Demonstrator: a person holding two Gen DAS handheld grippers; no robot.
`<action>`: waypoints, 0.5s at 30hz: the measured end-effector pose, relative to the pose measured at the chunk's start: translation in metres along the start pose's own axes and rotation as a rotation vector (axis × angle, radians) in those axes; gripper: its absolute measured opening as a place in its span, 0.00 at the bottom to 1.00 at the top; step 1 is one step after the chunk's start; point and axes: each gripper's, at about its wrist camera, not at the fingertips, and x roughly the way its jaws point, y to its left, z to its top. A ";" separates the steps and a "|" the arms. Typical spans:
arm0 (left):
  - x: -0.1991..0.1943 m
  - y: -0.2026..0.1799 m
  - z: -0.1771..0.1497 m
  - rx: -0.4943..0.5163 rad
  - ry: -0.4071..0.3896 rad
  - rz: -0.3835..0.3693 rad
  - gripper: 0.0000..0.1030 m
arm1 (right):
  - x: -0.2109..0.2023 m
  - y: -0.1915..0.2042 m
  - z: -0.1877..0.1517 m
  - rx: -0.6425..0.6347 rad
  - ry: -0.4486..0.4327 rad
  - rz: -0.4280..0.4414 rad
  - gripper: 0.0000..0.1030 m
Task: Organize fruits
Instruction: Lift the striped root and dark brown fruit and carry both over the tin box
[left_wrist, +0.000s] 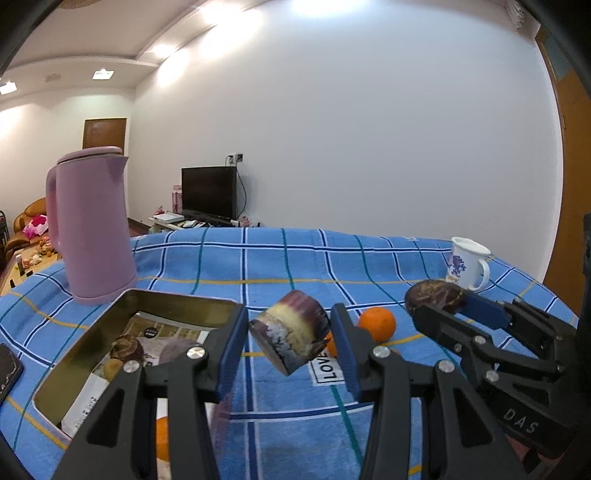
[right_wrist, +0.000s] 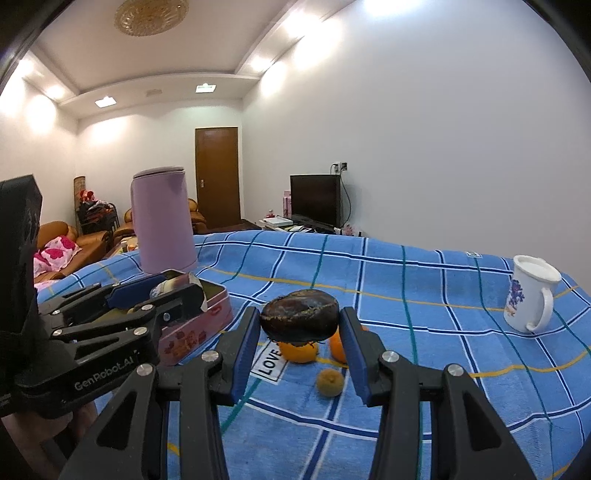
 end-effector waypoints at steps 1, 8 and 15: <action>0.000 0.002 0.000 -0.004 0.001 0.002 0.46 | 0.001 0.002 0.000 -0.003 0.001 0.004 0.45; -0.003 0.018 -0.001 -0.024 0.005 0.026 0.46 | 0.006 0.013 0.002 -0.012 0.008 0.021 0.45; -0.006 0.035 -0.002 -0.048 0.013 0.051 0.46 | 0.012 0.029 0.002 -0.033 0.017 0.051 0.45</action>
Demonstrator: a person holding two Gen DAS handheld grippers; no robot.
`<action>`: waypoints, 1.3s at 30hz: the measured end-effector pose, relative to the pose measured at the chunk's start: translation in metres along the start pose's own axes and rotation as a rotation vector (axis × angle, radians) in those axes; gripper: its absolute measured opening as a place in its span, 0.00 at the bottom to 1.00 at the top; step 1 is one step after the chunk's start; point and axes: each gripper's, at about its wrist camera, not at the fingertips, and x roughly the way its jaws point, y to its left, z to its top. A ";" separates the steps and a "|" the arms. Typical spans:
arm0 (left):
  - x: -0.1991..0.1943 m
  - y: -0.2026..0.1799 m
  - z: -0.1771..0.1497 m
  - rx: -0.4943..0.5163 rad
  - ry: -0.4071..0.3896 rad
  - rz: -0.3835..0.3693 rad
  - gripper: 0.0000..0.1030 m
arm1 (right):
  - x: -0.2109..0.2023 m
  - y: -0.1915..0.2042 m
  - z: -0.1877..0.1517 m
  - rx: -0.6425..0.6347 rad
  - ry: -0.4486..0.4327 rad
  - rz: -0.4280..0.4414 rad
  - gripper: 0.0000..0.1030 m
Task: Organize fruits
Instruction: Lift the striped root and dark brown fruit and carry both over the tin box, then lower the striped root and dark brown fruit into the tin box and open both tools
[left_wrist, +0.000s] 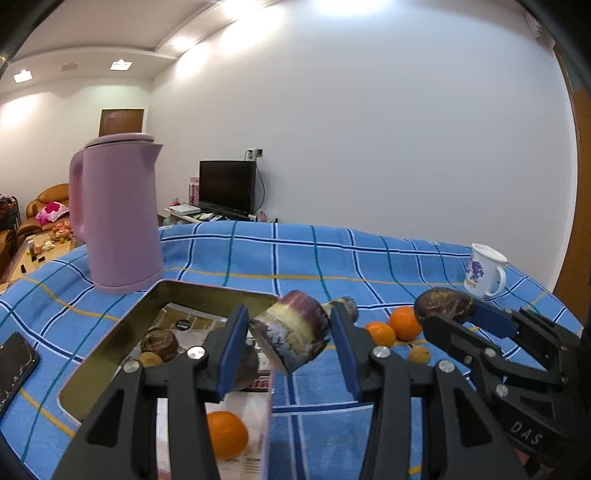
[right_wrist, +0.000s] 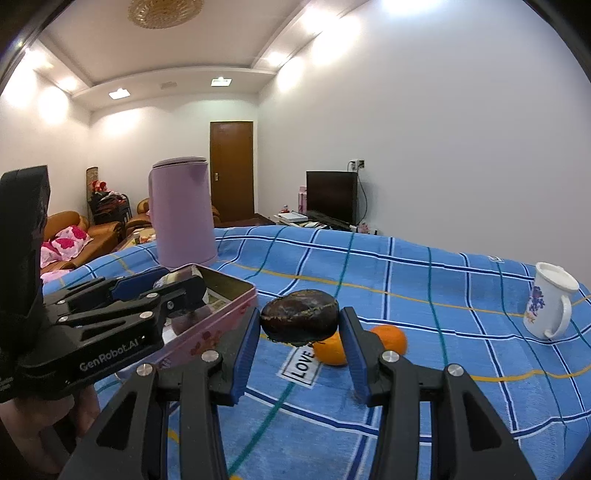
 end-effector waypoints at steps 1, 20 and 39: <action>0.000 0.002 0.000 -0.003 0.000 0.001 0.46 | 0.001 0.002 0.000 -0.002 0.001 0.004 0.45; -0.003 0.047 0.000 -0.045 0.039 0.069 0.46 | 0.024 0.045 0.008 -0.049 0.022 0.090 0.45; -0.006 0.083 -0.002 -0.085 0.075 0.145 0.46 | 0.044 0.077 0.016 -0.068 0.049 0.161 0.45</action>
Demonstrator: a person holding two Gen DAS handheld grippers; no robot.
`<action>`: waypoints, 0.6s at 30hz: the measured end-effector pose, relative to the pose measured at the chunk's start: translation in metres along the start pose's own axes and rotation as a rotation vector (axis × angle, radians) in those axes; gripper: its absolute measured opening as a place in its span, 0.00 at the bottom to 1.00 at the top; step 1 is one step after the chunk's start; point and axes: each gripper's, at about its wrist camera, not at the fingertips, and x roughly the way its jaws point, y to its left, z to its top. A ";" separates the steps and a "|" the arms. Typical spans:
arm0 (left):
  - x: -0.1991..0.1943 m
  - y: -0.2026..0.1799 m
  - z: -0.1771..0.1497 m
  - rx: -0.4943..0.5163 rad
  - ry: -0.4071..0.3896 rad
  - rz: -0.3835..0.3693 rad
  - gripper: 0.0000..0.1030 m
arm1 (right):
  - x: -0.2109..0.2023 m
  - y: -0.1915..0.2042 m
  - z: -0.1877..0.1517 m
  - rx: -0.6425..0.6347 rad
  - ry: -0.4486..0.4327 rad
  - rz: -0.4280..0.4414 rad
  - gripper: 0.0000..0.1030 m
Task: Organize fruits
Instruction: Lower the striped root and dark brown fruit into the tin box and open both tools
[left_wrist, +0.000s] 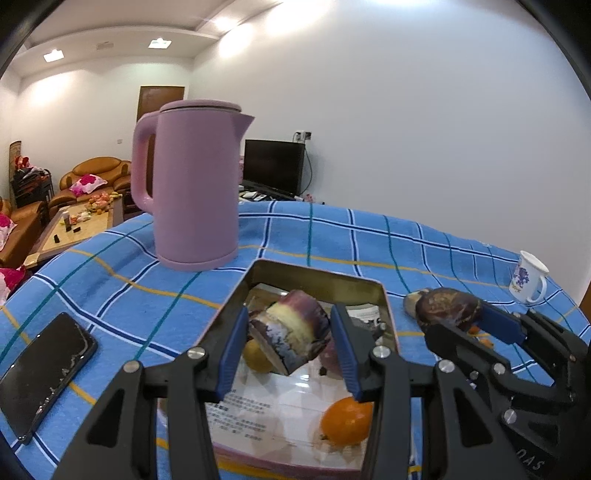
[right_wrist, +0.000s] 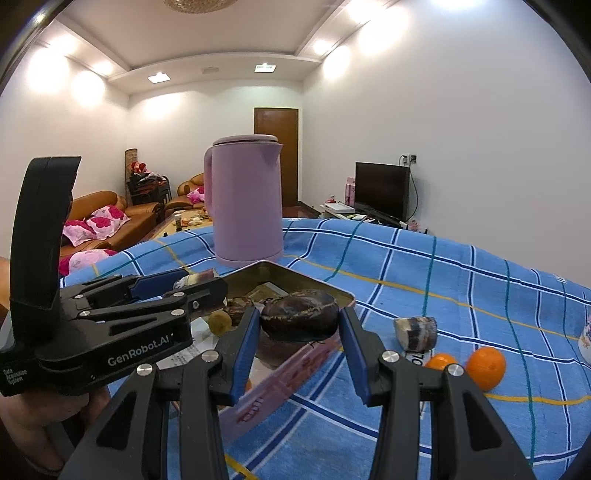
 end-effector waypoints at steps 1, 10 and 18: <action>0.000 0.002 0.001 -0.002 0.000 0.002 0.46 | 0.001 0.001 0.000 -0.002 0.002 0.003 0.45; 0.002 0.014 0.002 -0.011 0.010 0.030 0.46 | 0.012 0.010 0.002 -0.012 0.016 0.024 0.45; 0.010 0.027 0.002 -0.022 0.052 0.082 0.46 | 0.028 0.015 0.007 -0.006 0.047 0.064 0.45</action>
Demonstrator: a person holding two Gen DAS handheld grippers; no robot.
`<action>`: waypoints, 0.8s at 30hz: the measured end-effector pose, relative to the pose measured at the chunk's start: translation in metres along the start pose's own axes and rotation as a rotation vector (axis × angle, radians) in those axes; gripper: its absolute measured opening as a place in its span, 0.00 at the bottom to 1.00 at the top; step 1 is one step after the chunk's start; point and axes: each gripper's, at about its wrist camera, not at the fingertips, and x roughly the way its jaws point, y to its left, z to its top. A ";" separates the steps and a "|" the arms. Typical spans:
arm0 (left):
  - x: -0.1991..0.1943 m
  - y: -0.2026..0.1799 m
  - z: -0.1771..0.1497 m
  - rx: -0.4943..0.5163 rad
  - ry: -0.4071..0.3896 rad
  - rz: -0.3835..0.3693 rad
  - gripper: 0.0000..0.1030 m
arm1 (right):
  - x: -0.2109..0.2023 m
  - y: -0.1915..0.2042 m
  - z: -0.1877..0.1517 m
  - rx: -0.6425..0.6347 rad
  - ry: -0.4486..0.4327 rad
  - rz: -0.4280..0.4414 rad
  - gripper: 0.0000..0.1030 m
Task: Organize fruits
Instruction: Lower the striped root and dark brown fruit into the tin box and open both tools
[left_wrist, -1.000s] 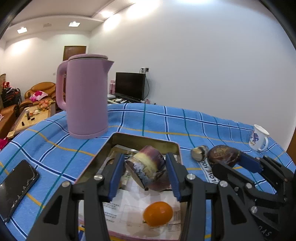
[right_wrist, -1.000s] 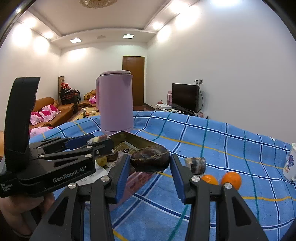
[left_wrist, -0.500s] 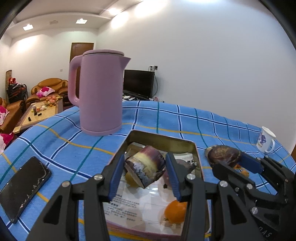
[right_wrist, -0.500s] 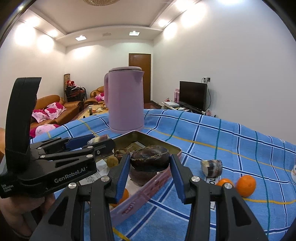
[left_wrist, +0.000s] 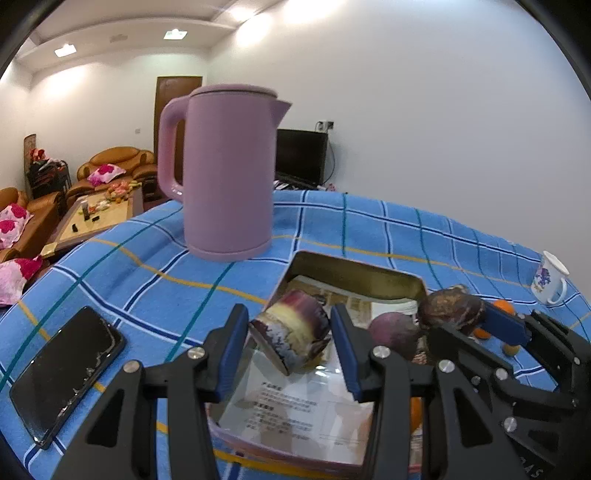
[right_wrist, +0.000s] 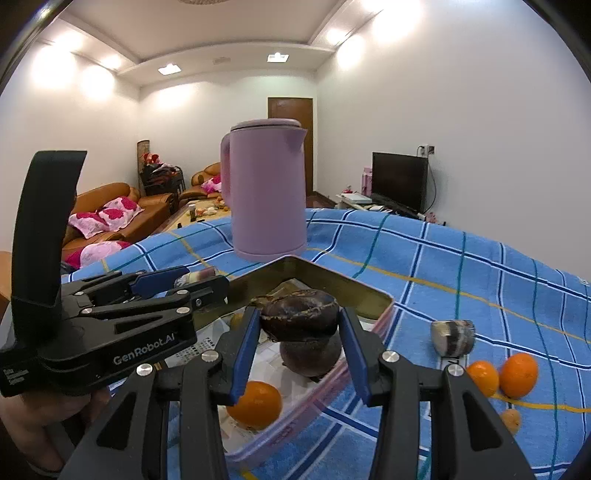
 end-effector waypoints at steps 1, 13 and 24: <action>0.001 0.002 0.000 -0.004 0.005 0.003 0.46 | 0.001 0.001 0.000 0.001 0.001 0.003 0.45; 0.009 0.001 -0.001 0.014 0.039 -0.019 0.46 | 0.019 0.003 0.001 0.003 0.082 0.057 0.45; 0.005 0.003 -0.002 0.004 0.016 -0.003 0.47 | 0.032 -0.003 0.000 0.047 0.152 0.118 0.48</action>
